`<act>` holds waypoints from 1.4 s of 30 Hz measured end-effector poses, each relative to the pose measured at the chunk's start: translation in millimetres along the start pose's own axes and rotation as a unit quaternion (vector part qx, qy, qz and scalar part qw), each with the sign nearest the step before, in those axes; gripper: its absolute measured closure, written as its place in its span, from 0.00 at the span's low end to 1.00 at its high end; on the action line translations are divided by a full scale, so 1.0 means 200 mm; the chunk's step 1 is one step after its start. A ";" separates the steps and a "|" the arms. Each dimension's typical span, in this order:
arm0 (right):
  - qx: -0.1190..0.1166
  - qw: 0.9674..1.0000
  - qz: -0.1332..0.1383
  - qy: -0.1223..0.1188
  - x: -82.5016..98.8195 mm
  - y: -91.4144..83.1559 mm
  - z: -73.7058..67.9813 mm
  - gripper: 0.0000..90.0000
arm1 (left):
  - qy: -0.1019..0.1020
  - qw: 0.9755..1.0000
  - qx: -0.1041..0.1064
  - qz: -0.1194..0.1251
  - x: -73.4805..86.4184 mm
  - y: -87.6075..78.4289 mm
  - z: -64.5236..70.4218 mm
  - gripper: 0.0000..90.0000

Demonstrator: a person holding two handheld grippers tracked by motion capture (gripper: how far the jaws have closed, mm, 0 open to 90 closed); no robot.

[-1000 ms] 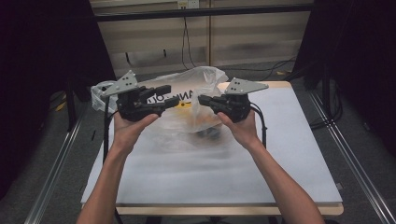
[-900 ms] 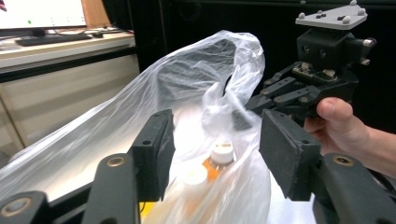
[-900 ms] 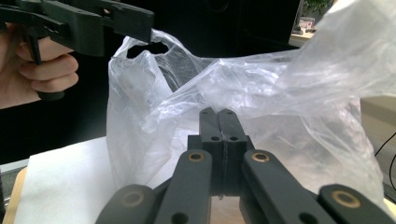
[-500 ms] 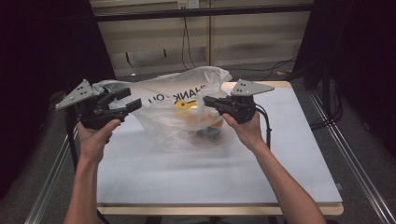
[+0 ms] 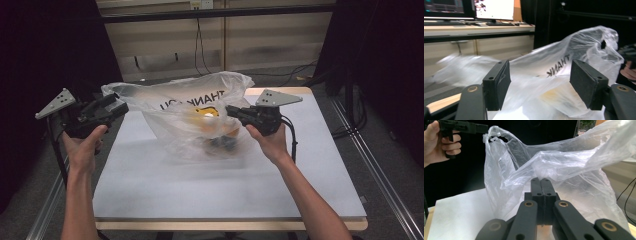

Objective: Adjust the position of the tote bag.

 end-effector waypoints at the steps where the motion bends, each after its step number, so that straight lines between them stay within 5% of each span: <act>1: 0.002 1.000 0.000 -0.001 0.01 -0.01 0.00 1.00 | -0.003 1.000 -0.004 0.001 0.00 -0.01 -0.01 0.35; 7: 0.004 1.000 0.001 0.002 0.03 -0.04 0.01 1.00 | -0.019 1.000 -0.020 -0.002 0.06 -0.01 -0.11 0.30; 12: 0.003 1.000 0.008 0.001 0.04 -0.05 0.00 1.00 | -0.041 0.999 0.000 0.008 0.10 0.04 -0.13 0.27; 16: 0.000 1.000 0.005 -0.004 0.05 -0.05 -0.01 1.00 | -0.030 0.999 0.005 0.017 0.10 0.07 -0.14 0.30; 19: 0.002 1.000 0.006 -0.006 0.05 -0.06 -0.01 1.00 | -0.022 1.000 0.013 0.017 0.11 0.09 -0.12 0.47; 23: 0.006 1.000 0.010 -0.002 0.04 -0.07 0.01 1.00 | -0.010 0.999 0.036 0.020 0.10 0.09 -0.09 0.84; 26: 0.011 1.000 0.011 -0.001 0.03 -0.08 0.02 1.00 | -0.002 0.999 0.044 0.017 0.10 0.10 -0.07 0.98; 42: 0.050 0.998 0.027 -0.013 -0.17 -0.19 0.13 1.00 | 0.025 0.996 0.071 0.036 -0.11 0.09 0.10 1.00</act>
Point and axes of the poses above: each handheld gripper's, and its own axes: y roughly forward along the jaws, x roughly out of its underside, z roughly to its right, the point moved 7 cm from there along y, roughly forward along the jaws, and after that the axes turned 1 degree about x, right-handed, at the moved point
